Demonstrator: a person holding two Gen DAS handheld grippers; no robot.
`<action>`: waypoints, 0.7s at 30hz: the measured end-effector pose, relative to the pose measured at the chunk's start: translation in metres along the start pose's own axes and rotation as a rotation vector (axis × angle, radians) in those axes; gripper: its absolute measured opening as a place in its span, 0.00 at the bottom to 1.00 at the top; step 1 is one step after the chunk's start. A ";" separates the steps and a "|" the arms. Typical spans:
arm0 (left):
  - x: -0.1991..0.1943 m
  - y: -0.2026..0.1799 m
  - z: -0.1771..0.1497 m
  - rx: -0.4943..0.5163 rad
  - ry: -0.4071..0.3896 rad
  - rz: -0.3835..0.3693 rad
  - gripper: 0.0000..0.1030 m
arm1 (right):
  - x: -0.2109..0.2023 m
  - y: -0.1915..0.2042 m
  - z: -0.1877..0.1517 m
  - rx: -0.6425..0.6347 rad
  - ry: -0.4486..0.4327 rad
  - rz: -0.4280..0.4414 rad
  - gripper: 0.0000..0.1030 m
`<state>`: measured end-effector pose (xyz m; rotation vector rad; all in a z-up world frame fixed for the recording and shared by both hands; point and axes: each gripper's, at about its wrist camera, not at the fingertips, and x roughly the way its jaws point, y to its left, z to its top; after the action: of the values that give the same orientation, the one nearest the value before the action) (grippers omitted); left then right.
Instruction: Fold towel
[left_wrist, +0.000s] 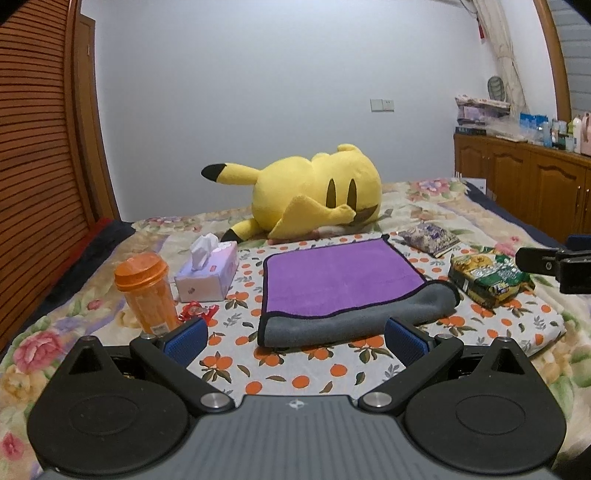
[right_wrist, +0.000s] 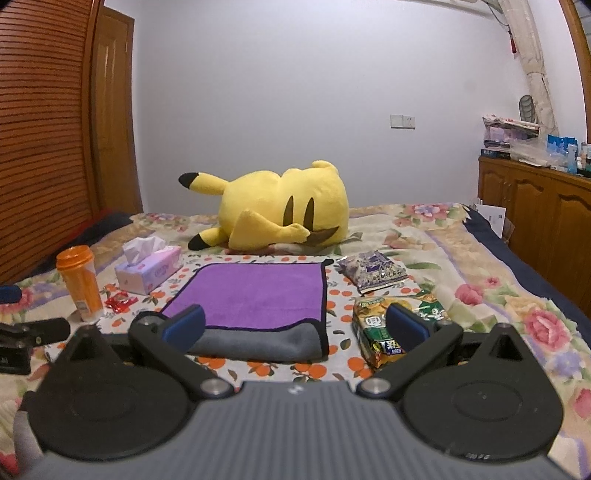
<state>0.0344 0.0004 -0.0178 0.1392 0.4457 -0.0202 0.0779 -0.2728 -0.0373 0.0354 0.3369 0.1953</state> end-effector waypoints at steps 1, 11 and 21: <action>0.004 0.000 0.000 0.002 0.008 0.003 1.00 | 0.002 0.000 0.000 0.000 0.006 -0.001 1.00; 0.036 0.002 0.000 0.010 0.082 0.008 1.00 | 0.019 -0.001 -0.001 -0.004 0.045 -0.004 1.00; 0.058 0.005 0.003 0.003 0.130 0.002 1.00 | 0.041 -0.004 0.000 -0.011 0.105 -0.030 1.00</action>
<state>0.0877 0.0053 -0.0398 0.1447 0.5756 -0.0101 0.1164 -0.2689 -0.0513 0.0092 0.4408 0.1691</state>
